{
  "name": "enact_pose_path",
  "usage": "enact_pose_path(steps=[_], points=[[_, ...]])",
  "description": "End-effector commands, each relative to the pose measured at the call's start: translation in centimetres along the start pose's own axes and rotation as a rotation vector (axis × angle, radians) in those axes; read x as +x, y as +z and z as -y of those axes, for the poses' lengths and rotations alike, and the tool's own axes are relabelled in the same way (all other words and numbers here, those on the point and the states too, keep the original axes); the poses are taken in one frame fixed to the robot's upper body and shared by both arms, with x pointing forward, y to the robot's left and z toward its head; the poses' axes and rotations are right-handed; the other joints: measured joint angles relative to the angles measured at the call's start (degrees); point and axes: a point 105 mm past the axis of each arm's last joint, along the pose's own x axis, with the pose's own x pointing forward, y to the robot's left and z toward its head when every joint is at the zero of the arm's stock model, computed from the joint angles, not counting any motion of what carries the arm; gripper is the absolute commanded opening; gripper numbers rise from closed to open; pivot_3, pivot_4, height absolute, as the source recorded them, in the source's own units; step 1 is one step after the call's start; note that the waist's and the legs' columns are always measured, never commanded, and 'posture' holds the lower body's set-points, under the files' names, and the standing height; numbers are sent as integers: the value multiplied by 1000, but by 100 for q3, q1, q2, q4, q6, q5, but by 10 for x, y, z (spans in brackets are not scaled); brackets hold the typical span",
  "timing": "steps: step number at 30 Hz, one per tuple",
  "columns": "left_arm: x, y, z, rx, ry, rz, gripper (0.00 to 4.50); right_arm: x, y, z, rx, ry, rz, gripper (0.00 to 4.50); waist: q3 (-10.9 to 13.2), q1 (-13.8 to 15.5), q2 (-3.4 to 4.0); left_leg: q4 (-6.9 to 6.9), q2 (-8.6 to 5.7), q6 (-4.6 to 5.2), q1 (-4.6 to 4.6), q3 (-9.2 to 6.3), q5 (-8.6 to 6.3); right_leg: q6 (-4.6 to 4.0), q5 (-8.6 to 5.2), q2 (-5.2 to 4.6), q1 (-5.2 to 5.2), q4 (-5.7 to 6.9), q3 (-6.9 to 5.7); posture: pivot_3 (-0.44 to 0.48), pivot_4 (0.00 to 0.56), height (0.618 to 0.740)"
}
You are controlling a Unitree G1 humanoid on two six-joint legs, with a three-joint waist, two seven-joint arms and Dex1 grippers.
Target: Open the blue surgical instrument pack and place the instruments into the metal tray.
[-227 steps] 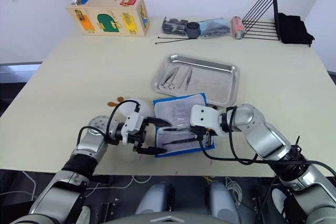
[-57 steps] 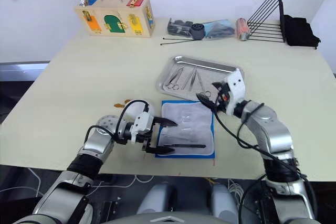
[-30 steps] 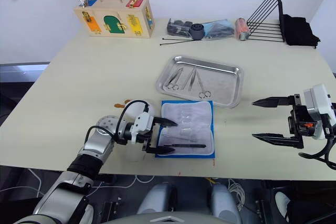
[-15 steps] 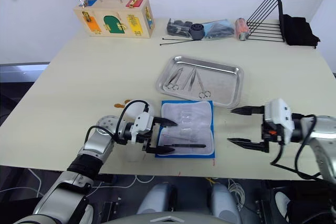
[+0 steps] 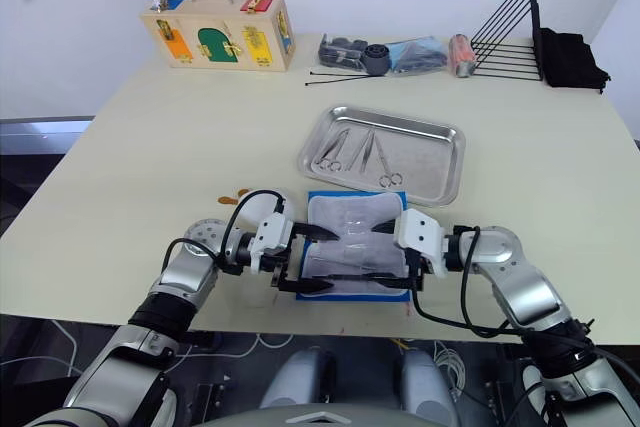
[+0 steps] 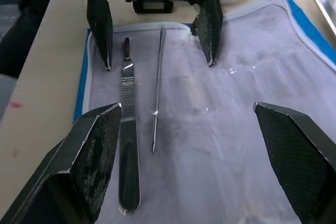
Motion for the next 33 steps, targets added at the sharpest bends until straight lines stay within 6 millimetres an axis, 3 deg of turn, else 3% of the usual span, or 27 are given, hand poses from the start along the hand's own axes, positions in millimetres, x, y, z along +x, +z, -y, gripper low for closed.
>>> enact_pose_path(steps=[1,21,30,32,33], points=[[5,-44,27,-196,-60,-122,4500,7,7,9,-44,-21,14,4206,0,-3,0,0,0,0,0,0,0,0,0,0,0,0,0,0,150,740],[3,-45,27,-191,-54,-128,4500,-1,-35,13,-77,24,-141,4206,-6,-6,-2,0,0,0,3,1,0,-3,3,0,2,2,1,0,150,740],[2,-45,27,-193,-52,-128,4500,6,-41,-2,-56,106,-151,4206,-16,-6,-7,0,0,0,4,1,0,-4,3,0,3,2,1,0,150,740],[2,-45,26,-194,-50,-128,4500,6,-46,-3,-34,105,-165,3326,-22,-8,-11,0,0,0,5,1,0,-4,3,0,3,2,2,0,150,740],[2,-45,26,-194,-48,-128,4500,4,-50,-4,-28,106,-178,3189,-29,-11,-16,0,0,0,5,1,0,-4,3,0,3,2,1,0,150,740]])
